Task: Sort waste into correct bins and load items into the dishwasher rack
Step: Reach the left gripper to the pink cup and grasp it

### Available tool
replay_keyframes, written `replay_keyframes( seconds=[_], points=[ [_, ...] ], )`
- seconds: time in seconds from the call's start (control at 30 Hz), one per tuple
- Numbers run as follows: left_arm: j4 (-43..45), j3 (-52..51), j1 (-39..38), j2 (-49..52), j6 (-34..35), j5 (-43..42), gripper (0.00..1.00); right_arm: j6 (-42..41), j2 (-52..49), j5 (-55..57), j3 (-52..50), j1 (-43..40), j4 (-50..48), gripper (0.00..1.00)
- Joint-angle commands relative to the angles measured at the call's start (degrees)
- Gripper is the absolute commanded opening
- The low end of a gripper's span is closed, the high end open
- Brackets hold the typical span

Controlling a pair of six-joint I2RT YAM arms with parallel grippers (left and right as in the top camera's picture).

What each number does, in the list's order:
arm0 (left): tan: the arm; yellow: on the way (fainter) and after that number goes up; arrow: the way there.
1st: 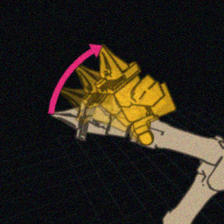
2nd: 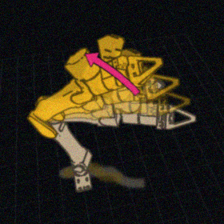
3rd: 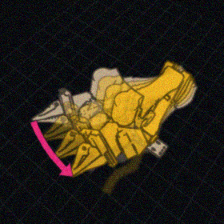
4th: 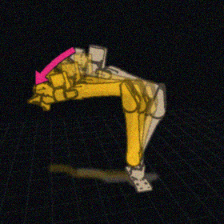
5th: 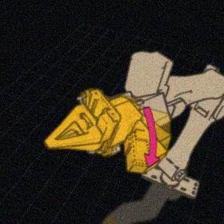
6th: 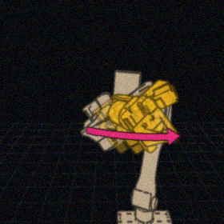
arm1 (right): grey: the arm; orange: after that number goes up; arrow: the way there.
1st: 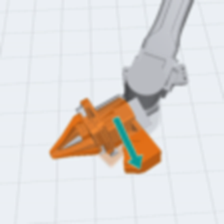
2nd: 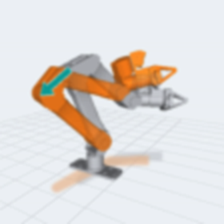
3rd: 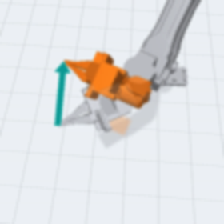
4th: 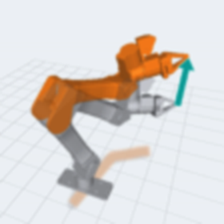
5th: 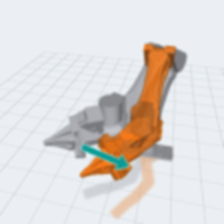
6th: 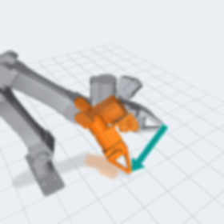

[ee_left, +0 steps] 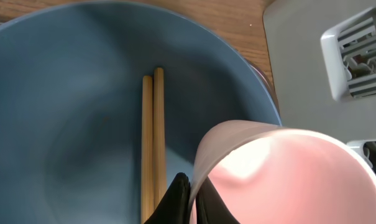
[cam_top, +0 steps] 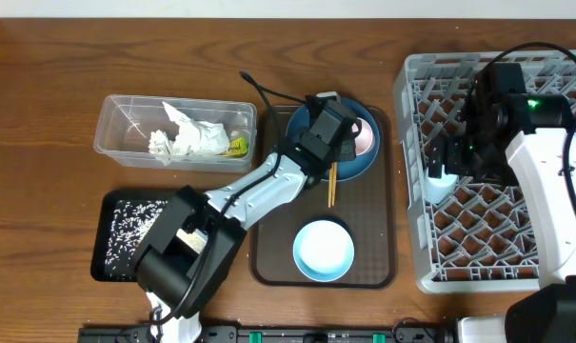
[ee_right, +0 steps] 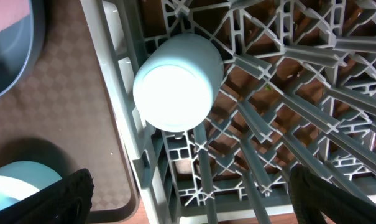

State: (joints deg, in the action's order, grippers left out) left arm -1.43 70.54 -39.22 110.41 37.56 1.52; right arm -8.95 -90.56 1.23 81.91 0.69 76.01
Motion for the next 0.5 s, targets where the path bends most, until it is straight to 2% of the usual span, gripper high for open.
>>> replay_keyframes(
  seconds=[0.0,0.23,0.47],
  points=[
    [0.0,1.0,0.1,-4.5,-0.1,0.3,0.06,-0.2,1.1,-0.2,1.1,-0.2,0.0,0.99],
    [-5.9,1.0,0.1,-15.7,-1.0,0.0,0.06,-0.2,1.1,-0.2,1.1,-0.2,0.1,0.99],
    [-27.3,1.0,2.3,-33.0,-0.9,-0.7,0.06,-0.2,1.1,-0.2,1.1,-0.2,0.1,0.99]
  ],
)
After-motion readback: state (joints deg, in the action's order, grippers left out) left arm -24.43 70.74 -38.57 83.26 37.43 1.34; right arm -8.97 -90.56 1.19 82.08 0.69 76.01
